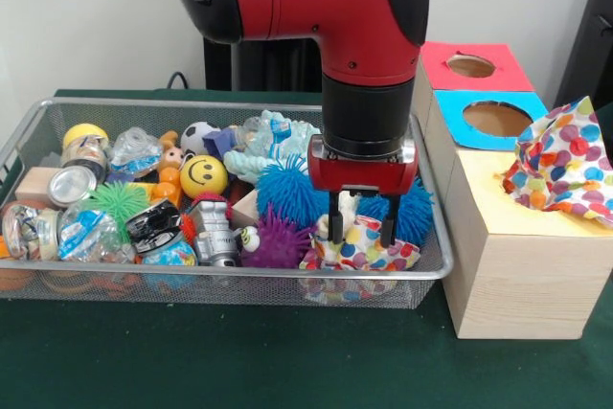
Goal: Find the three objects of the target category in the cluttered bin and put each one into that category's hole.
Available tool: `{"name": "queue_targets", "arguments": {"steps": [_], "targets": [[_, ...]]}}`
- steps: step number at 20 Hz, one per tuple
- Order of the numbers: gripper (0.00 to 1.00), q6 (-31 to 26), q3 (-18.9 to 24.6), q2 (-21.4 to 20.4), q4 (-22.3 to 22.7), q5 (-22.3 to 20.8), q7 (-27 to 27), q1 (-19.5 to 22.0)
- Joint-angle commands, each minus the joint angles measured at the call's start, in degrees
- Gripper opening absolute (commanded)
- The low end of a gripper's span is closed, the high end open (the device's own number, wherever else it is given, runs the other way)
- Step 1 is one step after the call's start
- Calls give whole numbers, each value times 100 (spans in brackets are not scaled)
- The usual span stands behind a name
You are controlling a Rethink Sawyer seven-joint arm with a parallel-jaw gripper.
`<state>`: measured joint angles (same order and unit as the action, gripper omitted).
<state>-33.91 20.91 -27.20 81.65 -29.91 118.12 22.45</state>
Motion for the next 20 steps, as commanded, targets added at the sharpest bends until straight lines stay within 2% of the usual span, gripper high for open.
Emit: {"name": "queue_targets", "arguments": {"steps": [1, 6, 13, 20], "targets": [[100, 82, 111, -151, 175, -193, -380, -24], [100, 241, 38, 54, 147, -280, -256, -122], [100, 219, -41, -77, 249, -296, -238, -171], [100, 415, -86, 218, 210, -353, -186, -163]]}}
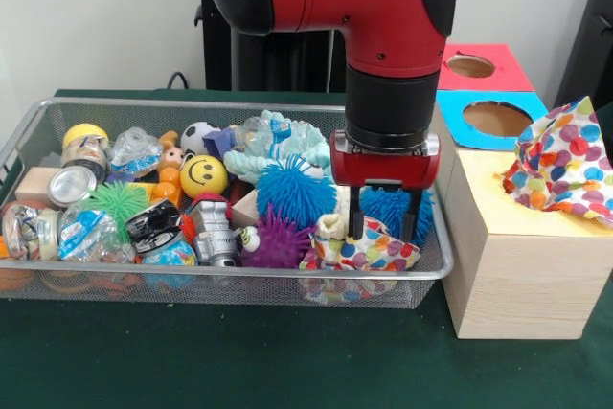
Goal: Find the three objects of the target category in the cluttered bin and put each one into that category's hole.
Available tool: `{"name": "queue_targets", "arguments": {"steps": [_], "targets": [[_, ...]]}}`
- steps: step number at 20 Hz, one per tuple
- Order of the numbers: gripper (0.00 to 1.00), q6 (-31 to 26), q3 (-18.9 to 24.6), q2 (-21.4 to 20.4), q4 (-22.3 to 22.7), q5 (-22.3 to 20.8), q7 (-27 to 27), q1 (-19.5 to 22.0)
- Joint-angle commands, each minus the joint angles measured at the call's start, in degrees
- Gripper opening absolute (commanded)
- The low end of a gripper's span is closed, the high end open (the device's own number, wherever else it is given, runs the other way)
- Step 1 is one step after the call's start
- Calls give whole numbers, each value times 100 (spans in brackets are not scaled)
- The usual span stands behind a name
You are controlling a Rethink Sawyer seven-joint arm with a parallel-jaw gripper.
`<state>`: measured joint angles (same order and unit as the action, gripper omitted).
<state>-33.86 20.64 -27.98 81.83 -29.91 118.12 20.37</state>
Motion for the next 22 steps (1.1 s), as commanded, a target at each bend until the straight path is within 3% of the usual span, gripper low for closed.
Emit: {"name": "queue_targets", "arguments": {"steps": [1, 7, 22], "targets": [[100, 464, -81, 357, 148, -386, -167, 29], [100, 766, -169, 886, -194, -479, -121, -41], [100, 851, -345, 935, -142, -389, -162, -90]]}}
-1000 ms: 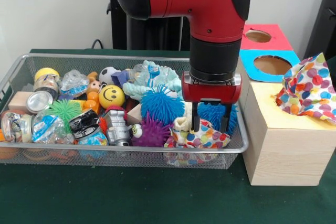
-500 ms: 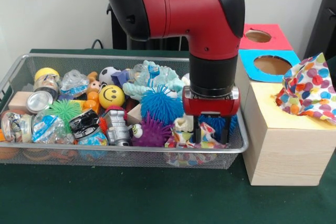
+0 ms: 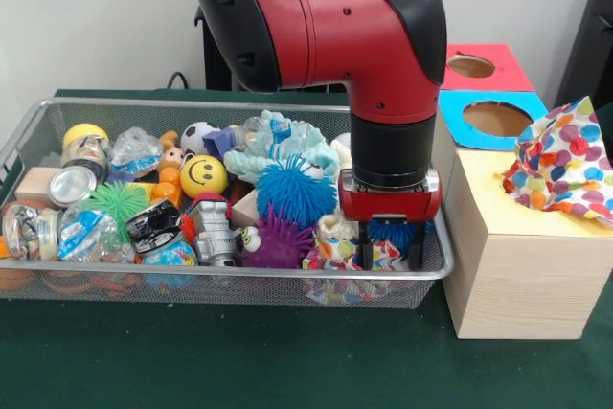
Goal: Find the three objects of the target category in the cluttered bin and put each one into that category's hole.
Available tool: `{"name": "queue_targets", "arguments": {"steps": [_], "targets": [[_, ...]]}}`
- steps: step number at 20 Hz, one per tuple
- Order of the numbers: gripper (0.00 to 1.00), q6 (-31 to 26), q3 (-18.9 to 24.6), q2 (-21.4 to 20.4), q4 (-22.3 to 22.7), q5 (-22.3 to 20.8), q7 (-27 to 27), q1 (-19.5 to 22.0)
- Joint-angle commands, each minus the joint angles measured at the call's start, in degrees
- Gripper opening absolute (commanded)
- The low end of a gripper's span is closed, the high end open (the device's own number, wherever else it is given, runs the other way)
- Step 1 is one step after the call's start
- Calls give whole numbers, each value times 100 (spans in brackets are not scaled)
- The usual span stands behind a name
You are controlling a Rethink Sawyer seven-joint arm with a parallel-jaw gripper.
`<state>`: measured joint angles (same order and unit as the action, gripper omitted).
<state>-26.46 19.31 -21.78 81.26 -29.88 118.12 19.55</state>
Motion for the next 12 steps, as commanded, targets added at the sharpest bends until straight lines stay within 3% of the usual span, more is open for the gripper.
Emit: {"name": "queue_targets", "arguments": {"steps": [1, 12], "targets": [[100, 115, -214, 312, -81, -390, -159, -11], [100, -97, -226, 215, -50, -280, -171, -11]]}}
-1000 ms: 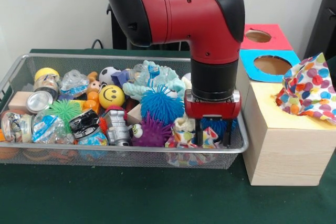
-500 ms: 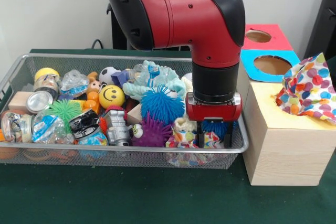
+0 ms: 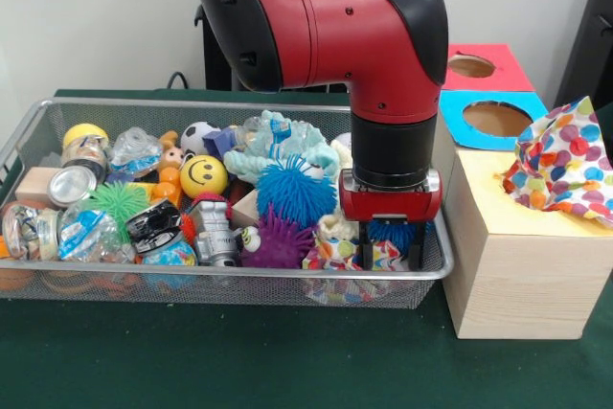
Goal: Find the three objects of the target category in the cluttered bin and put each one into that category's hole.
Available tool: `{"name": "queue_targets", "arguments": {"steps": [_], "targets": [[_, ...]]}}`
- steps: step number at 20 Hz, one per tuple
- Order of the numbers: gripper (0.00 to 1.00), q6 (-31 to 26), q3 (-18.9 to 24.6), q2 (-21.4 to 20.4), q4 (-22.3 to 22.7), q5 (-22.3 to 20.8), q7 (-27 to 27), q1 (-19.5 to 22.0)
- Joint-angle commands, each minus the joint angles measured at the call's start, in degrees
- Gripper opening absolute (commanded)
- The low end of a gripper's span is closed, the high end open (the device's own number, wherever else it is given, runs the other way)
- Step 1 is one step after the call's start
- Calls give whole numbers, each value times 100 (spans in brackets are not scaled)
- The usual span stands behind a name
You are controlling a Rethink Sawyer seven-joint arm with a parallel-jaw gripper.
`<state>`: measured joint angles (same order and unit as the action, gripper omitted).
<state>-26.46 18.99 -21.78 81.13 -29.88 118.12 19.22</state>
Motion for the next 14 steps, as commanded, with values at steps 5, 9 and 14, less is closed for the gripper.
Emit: {"name": "queue_targets", "arguments": {"steps": [5, 9, 14], "targets": [[100, 35, -221, 141, 42, -348, -154, 15], [100, -3, -235, 146, 30, -336, -148, -6], [0, -45, -251, 144, 31, -303, -146, -13]]}}
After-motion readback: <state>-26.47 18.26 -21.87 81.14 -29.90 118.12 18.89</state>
